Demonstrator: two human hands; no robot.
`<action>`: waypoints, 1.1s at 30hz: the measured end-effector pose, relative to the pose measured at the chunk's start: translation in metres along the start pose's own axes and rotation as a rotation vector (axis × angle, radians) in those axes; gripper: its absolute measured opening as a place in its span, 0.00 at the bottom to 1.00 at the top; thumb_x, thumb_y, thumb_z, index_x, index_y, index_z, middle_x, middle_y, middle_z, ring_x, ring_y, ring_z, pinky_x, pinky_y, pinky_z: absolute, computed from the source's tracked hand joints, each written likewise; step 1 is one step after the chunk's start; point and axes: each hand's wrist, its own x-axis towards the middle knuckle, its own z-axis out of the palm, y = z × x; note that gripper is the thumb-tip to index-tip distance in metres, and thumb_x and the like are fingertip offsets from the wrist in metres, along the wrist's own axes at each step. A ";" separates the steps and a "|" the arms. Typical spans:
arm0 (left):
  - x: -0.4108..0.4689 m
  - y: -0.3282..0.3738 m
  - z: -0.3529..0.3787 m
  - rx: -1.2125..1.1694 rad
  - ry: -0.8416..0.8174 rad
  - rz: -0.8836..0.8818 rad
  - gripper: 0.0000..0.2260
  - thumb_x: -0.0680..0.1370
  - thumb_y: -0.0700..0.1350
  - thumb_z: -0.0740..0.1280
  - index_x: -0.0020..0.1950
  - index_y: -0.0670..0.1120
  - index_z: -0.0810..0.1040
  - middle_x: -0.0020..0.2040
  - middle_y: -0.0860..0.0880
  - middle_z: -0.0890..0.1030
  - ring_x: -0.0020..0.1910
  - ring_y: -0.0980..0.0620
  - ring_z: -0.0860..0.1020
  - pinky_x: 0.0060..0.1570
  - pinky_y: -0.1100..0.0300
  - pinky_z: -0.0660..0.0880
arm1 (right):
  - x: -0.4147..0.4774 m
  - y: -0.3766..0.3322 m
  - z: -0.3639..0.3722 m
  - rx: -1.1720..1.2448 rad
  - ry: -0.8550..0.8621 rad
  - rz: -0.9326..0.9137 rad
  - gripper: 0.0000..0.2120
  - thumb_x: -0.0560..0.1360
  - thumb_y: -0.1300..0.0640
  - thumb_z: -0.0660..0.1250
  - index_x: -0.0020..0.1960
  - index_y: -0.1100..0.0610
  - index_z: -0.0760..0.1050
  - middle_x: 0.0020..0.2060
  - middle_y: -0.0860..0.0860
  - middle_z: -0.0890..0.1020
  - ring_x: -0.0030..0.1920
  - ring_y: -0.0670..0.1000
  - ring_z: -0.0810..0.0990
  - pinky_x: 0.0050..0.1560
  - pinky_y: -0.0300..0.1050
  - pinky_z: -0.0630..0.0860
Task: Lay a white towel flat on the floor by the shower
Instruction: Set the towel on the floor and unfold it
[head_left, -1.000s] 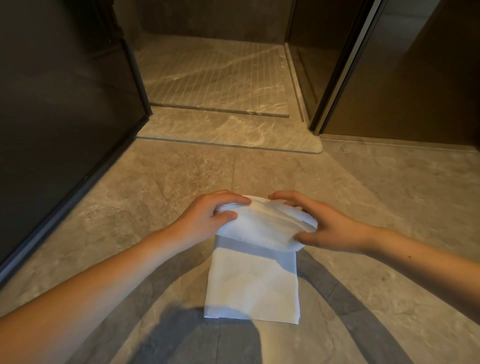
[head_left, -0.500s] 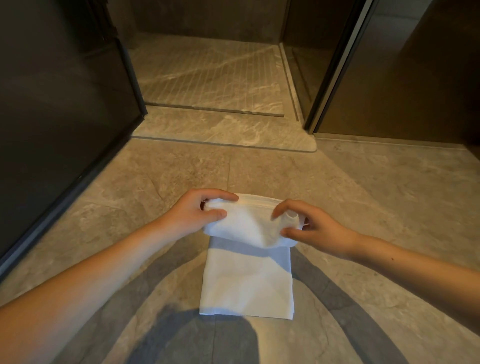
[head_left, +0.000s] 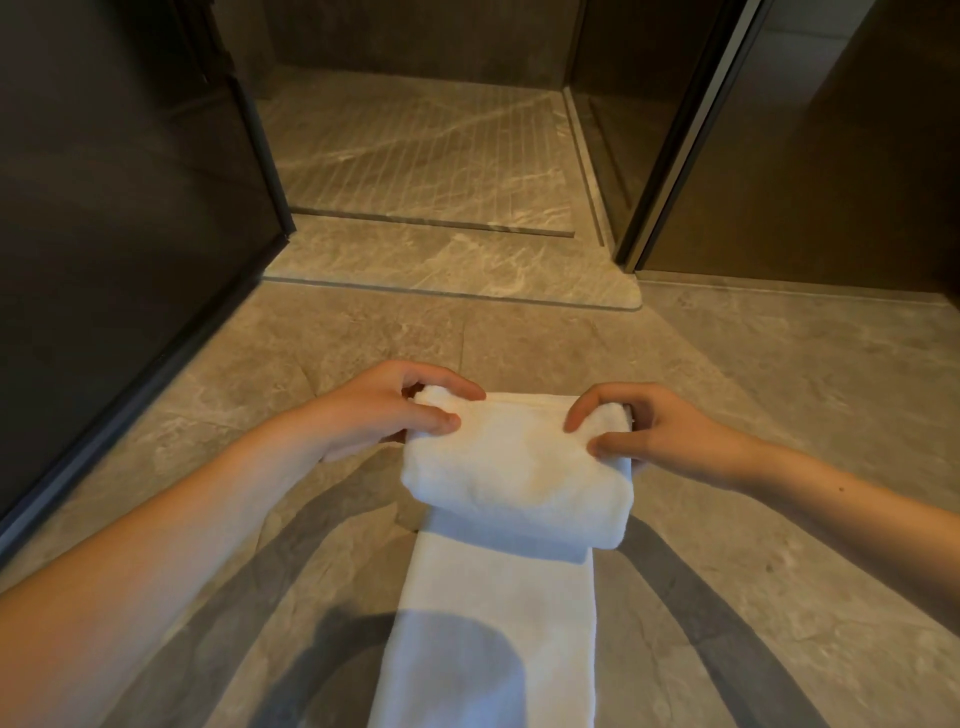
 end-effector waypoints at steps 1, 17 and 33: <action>0.004 0.001 0.000 0.002 0.012 0.013 0.14 0.75 0.38 0.71 0.54 0.57 0.84 0.56 0.61 0.81 0.53 0.62 0.79 0.46 0.62 0.79 | 0.003 -0.001 -0.002 -0.021 0.019 -0.021 0.10 0.76 0.67 0.67 0.50 0.53 0.81 0.51 0.48 0.82 0.51 0.49 0.83 0.40 0.43 0.82; 0.104 0.003 -0.013 0.193 0.326 0.261 0.15 0.75 0.32 0.68 0.56 0.48 0.82 0.52 0.63 0.77 0.49 0.73 0.75 0.45 0.79 0.70 | 0.082 0.013 -0.026 -0.299 0.383 -0.137 0.12 0.75 0.74 0.61 0.52 0.64 0.79 0.52 0.56 0.80 0.47 0.39 0.77 0.44 0.25 0.70; 0.148 -0.060 0.018 1.012 0.487 0.084 0.31 0.80 0.51 0.63 0.78 0.60 0.50 0.80 0.47 0.47 0.78 0.45 0.46 0.73 0.50 0.49 | 0.121 0.079 0.013 -0.957 0.503 0.025 0.25 0.80 0.54 0.59 0.76 0.57 0.60 0.77 0.56 0.59 0.76 0.57 0.57 0.74 0.50 0.55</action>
